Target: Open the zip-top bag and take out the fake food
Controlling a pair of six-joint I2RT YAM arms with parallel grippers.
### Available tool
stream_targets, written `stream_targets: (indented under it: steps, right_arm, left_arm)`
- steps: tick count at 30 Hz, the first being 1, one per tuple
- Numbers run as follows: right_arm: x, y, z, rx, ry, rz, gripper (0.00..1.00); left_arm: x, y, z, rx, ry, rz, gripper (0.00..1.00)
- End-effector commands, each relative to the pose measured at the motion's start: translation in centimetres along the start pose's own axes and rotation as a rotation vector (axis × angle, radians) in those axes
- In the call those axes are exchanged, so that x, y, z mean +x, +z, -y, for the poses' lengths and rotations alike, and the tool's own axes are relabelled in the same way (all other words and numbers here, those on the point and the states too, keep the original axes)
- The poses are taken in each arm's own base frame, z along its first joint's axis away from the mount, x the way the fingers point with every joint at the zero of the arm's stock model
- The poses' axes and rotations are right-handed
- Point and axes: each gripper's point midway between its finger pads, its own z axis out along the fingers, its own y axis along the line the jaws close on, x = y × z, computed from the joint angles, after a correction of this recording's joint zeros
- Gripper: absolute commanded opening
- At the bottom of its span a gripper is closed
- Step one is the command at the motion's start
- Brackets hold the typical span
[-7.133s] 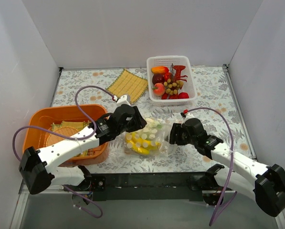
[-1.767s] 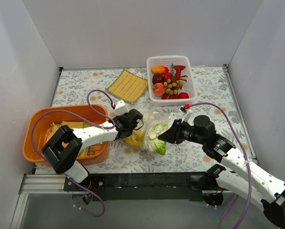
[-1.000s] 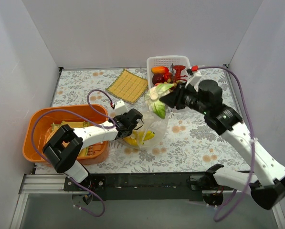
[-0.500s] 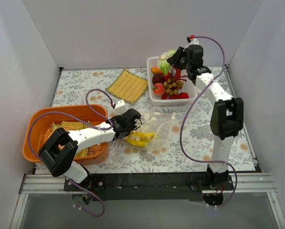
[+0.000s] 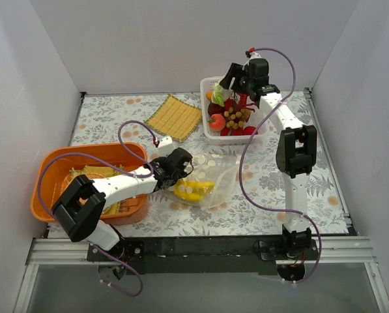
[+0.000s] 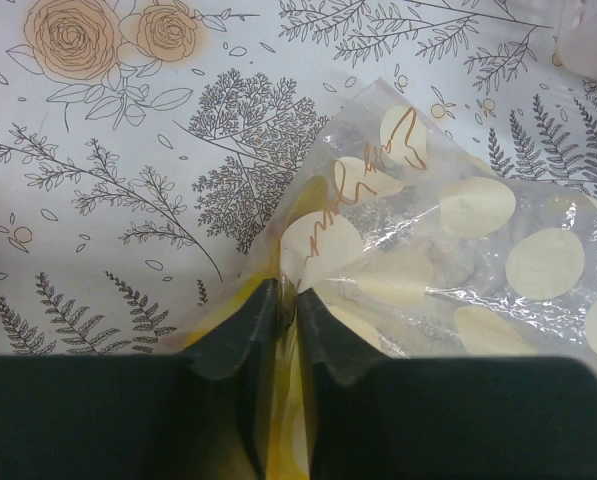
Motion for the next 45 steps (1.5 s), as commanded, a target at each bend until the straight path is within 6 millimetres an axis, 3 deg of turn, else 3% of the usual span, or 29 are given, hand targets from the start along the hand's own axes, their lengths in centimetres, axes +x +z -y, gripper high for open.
stream_targets:
  steps: [1,4,6,7,8,9,10,11,12,13,14,15,16,17,18,20,21,24,25,26,31,35,42,45]
  right_arm:
    - [-8.5,-5.0,-5.7,-0.115,-0.065,0.129,0.79]
    - [-9.2,-7.1,-6.4,-0.106,-0.078,0.131,0.8]
    - [-8.6,-7.8,-6.3,-0.103,-0.068,0.112,0.8]
    - [-9.4,-9.4,-7.1,-0.112,-0.07,0.125,0.79]
    - [-7.5,-9.6,-6.4,-0.096,-0.052,0.078,0.77]
    - [-6.9,-10.3,-6.6,-0.102,-0.038,0.061,0.75]
    - [-7.2,-12.6,-7.6,-0.117,-0.043,0.073,0.74]
    - [-4.2,-12.9,-6.4,-0.093,-0.022,0.013,0.68]
    - [-2.7,-13.9,-6.0,-0.087,-0.012,-0.008,0.64]
    - [-3.7,-17.3,-7.6,-0.12,-0.02,0.042,0.57]
    - [-3.0,-18.7,-7.7,-0.127,-0.013,0.053,0.51]
    - [1.8,-19.1,-5.5,-0.09,0.02,-0.027,0.44]
    - [1.1,-22.7,-7.0,-0.127,0.028,0.031,0.36]
    - [3.1,-23.8,-6.6,-0.13,0.046,0.009,0.33]
    - [5.8,-26.2,-6.5,-0.151,0.06,-0.011,0.3]
    - [9.3,-28.1,-6.5,-0.18,0.118,-0.043,0.24]
    - [12.3,-29.6,-6.1,-0.208,0.137,-0.062,0.23]
    - [16.0,-32.0,-6.5,-0.243,0.159,-0.088,0.2]
    - [18.3,-32.1,-5.8,-0.238,0.175,-0.124,0.19]
    - [19.3,-32.4,-5.8,-0.255,0.185,-0.135,0.19]
    - [22.8,-32.3,-6.3,-0.31,0.199,-0.195,0.17]
    - [24.0,-31.6,-7.0,-0.34,0.211,-0.212,0.16]
    - [25.5,-30.3,-5.8,-0.272,0.236,-0.222,0.12]
    - [26.3,-29.9,-6.2,-0.281,0.236,-0.254,0.11]
  left_arm:
    - [-2.5,-1.4,1.4,0.048,-0.028,0.045,0.19]
    - [-2.9,-1.8,1.4,0.057,-0.038,0.054,0.29]
    - [-3.0,-2.0,1.3,0.059,-0.044,0.058,0.34]
    - [-3.2,-2.2,1.3,0.06,-0.048,0.063,0.36]
    - [-3.3,-2.4,1.2,0.06,-0.052,0.065,0.38]
    - [-3.4,-2.4,1.1,0.056,-0.054,0.068,0.39]
    - [-3.4,-2.5,1.0,0.056,-0.057,0.07,0.4]
    - [-3.5,-2.6,1.0,0.057,-0.061,0.07,0.4]
    - [-3.5,-2.7,1.1,0.061,-0.064,0.069,0.41]
    - [-3.6,-2.7,1.1,0.062,-0.066,0.067,0.41]
    - [-3.6,-2.8,1.1,0.06,-0.066,0.064,0.41]
    - [-3.6,-2.8,1.1,0.058,-0.069,0.064,0.42]
    - [-3.5,-2.9,1.1,0.062,-0.07,0.058,0.42]
    - [-3.4,-3.0,1.1,0.064,-0.07,0.054,0.41]
    - [-3.6,-3.2,1.2,0.073,-0.075,0.055,0.42]
    - [-3.1,-3.5,1.6,0.097,-0.071,0.025,0.41]
    - [-3.0,-3.6,1.6,0.101,-0.073,0.018,0.4]
    - [-2.3,-3.9,1.3,0.096,-0.076,-0.02,0.34]
    - [-2.3,-4.3,1.3,0.103,-0.092,-0.023,0.33]
    - [-2.1,-4.4,1.2,0.106,-0.098,-0.031,0.33]
    - [-1.7,-4.2,0.0,0.055,-0.126,-0.026,0.34]
    - [-1.8,-4.0,0.2,0.042,-0.116,-0.031,0.39]
    - [-3.1,-5.7,4.5,0.192,-0.018,-0.042,0.5]
    - [-3.6,-5.3,3.8,0.117,-0.02,-0.028,0.55]
